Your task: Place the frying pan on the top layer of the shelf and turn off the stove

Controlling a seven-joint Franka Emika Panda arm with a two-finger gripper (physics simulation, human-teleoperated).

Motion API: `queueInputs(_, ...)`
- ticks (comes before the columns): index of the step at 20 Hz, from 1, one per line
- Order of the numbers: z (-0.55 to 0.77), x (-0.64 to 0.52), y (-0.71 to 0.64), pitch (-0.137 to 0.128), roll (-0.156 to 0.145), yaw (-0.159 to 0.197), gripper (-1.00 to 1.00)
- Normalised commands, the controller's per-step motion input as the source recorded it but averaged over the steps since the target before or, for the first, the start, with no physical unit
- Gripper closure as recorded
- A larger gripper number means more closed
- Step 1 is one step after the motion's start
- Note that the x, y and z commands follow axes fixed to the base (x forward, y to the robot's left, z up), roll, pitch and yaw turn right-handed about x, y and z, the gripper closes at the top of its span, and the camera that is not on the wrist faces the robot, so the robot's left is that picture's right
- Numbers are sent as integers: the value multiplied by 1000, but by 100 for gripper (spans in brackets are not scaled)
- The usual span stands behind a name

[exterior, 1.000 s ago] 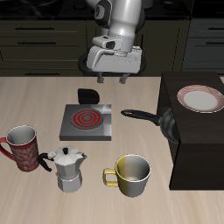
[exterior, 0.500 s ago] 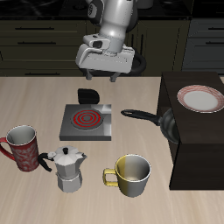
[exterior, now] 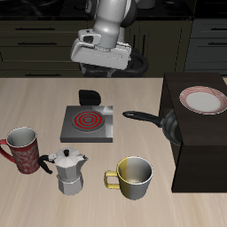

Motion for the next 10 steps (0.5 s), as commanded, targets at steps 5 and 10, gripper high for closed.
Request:
queueInputs(5, -63, -299, -19, -9, -7, -98, -100)
queueInputs(10, -33, -306, -87, 13, 25, -58, -100)
